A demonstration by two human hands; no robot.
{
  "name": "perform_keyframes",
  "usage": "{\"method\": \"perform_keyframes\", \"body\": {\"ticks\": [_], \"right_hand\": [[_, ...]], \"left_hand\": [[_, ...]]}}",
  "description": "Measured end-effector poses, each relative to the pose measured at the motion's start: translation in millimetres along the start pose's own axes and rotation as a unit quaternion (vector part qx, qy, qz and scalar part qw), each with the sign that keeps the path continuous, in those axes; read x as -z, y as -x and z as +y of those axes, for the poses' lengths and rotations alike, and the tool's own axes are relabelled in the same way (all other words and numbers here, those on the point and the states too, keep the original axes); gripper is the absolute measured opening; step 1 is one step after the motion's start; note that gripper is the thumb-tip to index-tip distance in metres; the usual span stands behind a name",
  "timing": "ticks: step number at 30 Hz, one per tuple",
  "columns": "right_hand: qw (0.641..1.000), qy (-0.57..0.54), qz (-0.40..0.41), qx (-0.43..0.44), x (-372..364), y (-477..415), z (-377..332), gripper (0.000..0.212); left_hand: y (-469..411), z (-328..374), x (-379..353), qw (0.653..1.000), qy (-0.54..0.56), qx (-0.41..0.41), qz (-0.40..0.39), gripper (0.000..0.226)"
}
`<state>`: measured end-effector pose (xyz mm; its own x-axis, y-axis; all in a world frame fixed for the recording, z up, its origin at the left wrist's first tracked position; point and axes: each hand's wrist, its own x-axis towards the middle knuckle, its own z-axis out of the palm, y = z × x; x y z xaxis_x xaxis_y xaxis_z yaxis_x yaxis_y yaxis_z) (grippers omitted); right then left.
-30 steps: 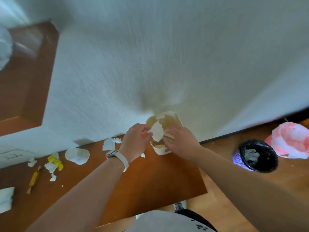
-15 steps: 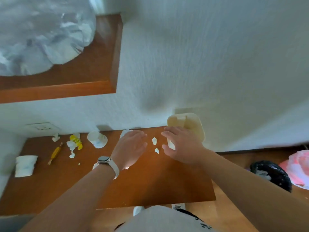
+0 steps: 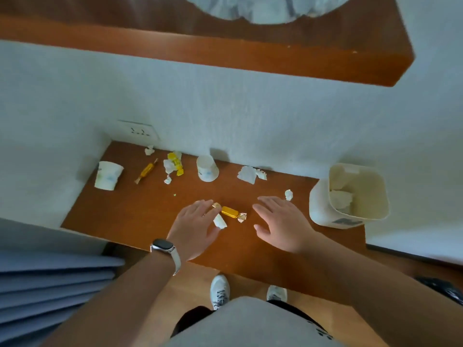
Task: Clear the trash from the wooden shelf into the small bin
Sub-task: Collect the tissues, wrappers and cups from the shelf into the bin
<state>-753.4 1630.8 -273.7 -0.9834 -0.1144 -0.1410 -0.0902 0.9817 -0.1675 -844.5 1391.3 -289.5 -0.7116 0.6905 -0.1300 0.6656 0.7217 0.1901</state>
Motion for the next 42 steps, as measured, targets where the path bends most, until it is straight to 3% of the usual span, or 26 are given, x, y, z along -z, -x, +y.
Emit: {"method": "perform_keyframes", "body": {"ticks": [10,25,34,42], "right_hand": [[0.999,0.027,-0.038,0.011,-47.8,-45.6,-44.9,0.051],[0.995,0.021,0.001,-0.099,-96.6,-97.2,-77.3,0.054],[0.987,-0.051,0.006,-0.152,-102.7,-93.5,-72.7,0.05],[0.979,-0.087,-0.001,-0.183,-102.9,-82.1,-63.0,0.031]], "left_hand": [[36.5,-57.9,-43.6,0.992,0.034,0.106,-0.051,0.045],[14.4,-76.1,-79.5,0.987,0.072,0.147,0.008,0.023],[11.6,-79.8,-89.0,0.99,0.06,0.129,0.004,0.02],[9.7,-80.7,-83.5,0.991,0.06,0.123,0.01,0.018]]}}
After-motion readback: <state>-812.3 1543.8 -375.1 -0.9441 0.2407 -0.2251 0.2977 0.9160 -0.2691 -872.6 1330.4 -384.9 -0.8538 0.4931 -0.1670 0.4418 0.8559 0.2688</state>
